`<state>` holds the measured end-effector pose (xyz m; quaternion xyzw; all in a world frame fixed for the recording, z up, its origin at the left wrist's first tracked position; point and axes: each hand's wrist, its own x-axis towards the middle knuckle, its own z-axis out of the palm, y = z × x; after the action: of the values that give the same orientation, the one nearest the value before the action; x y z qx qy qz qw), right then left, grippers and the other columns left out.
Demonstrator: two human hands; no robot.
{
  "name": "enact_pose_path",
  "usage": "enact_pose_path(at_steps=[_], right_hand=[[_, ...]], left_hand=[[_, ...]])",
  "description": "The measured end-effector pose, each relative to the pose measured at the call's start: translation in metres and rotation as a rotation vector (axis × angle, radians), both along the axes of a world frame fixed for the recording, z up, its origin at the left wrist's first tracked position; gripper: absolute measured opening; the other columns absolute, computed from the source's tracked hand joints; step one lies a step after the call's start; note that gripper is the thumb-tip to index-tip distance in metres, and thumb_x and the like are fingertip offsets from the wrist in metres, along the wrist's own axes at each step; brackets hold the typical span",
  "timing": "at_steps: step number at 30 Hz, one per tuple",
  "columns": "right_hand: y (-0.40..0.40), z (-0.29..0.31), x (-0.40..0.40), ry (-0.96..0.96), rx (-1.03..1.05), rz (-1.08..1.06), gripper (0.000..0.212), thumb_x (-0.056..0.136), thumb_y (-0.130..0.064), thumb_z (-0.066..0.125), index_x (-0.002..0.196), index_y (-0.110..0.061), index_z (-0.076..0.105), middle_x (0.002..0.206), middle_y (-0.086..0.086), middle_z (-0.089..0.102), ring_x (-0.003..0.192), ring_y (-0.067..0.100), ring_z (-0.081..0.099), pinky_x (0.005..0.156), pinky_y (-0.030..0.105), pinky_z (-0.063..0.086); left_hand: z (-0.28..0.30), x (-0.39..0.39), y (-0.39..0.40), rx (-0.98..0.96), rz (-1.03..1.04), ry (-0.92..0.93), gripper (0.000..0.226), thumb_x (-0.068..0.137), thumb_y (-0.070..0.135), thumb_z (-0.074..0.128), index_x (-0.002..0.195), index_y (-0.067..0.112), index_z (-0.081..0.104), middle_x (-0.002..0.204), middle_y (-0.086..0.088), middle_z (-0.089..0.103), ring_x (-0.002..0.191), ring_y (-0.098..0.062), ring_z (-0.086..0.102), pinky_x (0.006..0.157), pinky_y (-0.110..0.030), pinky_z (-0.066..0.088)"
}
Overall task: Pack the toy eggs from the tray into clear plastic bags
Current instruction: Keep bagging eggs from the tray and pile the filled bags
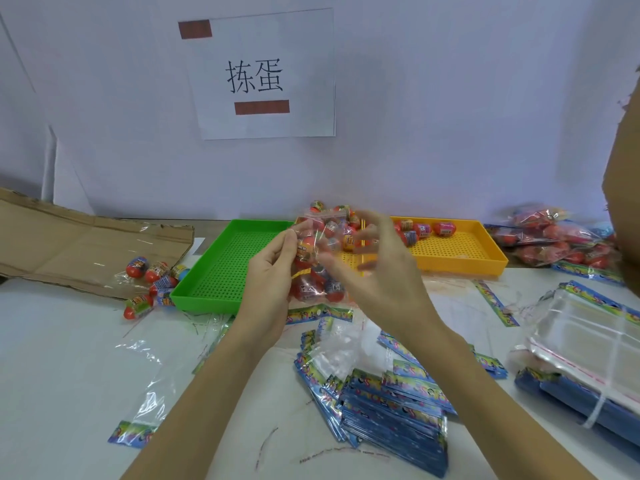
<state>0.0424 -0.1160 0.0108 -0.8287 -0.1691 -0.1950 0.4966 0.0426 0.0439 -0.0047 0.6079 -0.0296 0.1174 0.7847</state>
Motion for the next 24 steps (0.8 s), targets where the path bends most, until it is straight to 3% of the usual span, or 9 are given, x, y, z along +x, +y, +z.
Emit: enact_pose_path(at_steps=[2, 4, 8, 11, 14, 17, 20, 22, 24], right_hand=[[0.004, -0.008, -0.001, 0.194, -0.038, 0.088, 0.087, 0.078, -0.051, 0.086, 0.148, -0.028, 0.039, 0.109, -0.015, 0.060, 0.097, 0.001, 0.062, 0.081, 0.017, 0.053], [0.006, -0.017, 0.000, 0.227, -0.055, 0.108, 0.076, 0.077, -0.046, 0.089, 0.138, -0.028, 0.048, 0.097, -0.019, 0.063, 0.085, -0.004, 0.063, 0.070, 0.008, 0.048], [0.008, -0.020, 0.001, 0.194, 0.030, 0.081, 0.035, 0.086, -0.031, 0.084, 0.113, -0.025, 0.063, 0.092, -0.016, 0.071, 0.083, -0.004, 0.066, 0.066, 0.009, 0.049], [0.008, -0.019, 0.002, 0.190, 0.066, 0.082, 0.018, 0.095, -0.026, 0.074, 0.112, -0.024, 0.069, 0.097, -0.018, 0.072, 0.089, -0.003, 0.067, 0.072, 0.012, 0.053], [0.010, -0.020, 0.001, 0.222, 0.145, 0.099, 0.017, 0.100, -0.023, 0.066, 0.116, -0.023, 0.070, 0.101, -0.011, 0.075, 0.092, 0.005, 0.070, 0.080, 0.028, 0.061], [0.014, -0.021, 0.000, 0.341, 0.274, 0.153, 0.017, 0.103, -0.021, 0.063, 0.116, -0.028, 0.069, 0.099, -0.004, 0.076, 0.092, 0.012, 0.073, 0.080, 0.028, 0.062], [0.017, -0.019, -0.001, 0.569, 0.456, 0.235, 0.023, 0.099, -0.024, 0.069, 0.121, -0.025, 0.067, 0.101, -0.001, 0.078, 0.089, 0.009, 0.076, 0.081, 0.024, 0.061], [0.016, -0.019, -0.001, 0.623, 0.446, 0.278, 0.029, 0.094, -0.031, 0.075, 0.120, -0.018, 0.070, 0.105, -0.001, 0.079, 0.095, 0.010, 0.076, 0.090, 0.027, 0.058], [0.014, -0.019, -0.002, 0.612, 0.402, 0.313, 0.023, 0.092, -0.033, 0.077, 0.109, -0.018, 0.078, 0.100, -0.003, 0.080, 0.099, 0.012, 0.075, 0.096, 0.029, 0.054]], left_hand=[[0.002, -0.001, -0.001, -0.023, -0.005, 0.011, 0.033, 0.113, 0.030, 0.045, 0.128, 0.021, 0.072, 0.118, -0.007, 0.079, 0.105, -0.027, 0.078, 0.069, -0.035, 0.065], [0.001, -0.001, -0.003, 0.001, -0.002, 0.006, 0.032, 0.113, 0.030, 0.045, 0.127, 0.022, 0.073, 0.117, -0.006, 0.079, 0.097, -0.026, 0.079, 0.065, -0.032, 0.064], [-0.001, 0.001, -0.004, 0.068, 0.019, 0.001, 0.031, 0.112, 0.026, 0.048, 0.130, 0.017, 0.071, 0.121, -0.009, 0.077, 0.108, -0.029, 0.076, 0.082, -0.040, 0.064], [0.000, 0.002, -0.002, 0.107, 0.029, -0.004, 0.027, 0.109, 0.022, 0.054, 0.127, 0.014, 0.072, 0.118, -0.011, 0.078, 0.112, -0.035, 0.073, 0.092, -0.050, 0.061], [0.000, 0.002, -0.001, 0.157, 0.065, -0.017, 0.023, 0.106, 0.019, 0.060, 0.124, 0.012, 0.073, 0.112, -0.009, 0.079, 0.111, -0.036, 0.073, 0.094, -0.055, 0.061], [0.000, 0.002, -0.002, 0.169, 0.137, -0.033, 0.021, 0.102, 0.020, 0.067, 0.121, 0.010, 0.073, 0.112, -0.010, 0.078, 0.110, -0.034, 0.074, 0.099, -0.058, 0.058], [0.001, 0.003, -0.003, 0.103, 0.173, -0.027, 0.022, 0.101, 0.018, 0.069, 0.121, 0.008, 0.073, 0.109, -0.012, 0.079, 0.108, -0.039, 0.073, 0.093, -0.059, 0.060], [0.000, 0.004, -0.001, 0.071, 0.174, -0.026, 0.020, 0.101, 0.019, 0.070, 0.118, 0.009, 0.073, 0.110, -0.013, 0.079, 0.108, -0.042, 0.073, 0.088, -0.065, 0.060], [0.000, 0.004, 0.001, 0.068, 0.148, -0.027, 0.017, 0.098, 0.021, 0.074, 0.114, 0.014, 0.074, 0.111, -0.010, 0.079, 0.105, -0.041, 0.074, 0.076, -0.061, 0.064]])
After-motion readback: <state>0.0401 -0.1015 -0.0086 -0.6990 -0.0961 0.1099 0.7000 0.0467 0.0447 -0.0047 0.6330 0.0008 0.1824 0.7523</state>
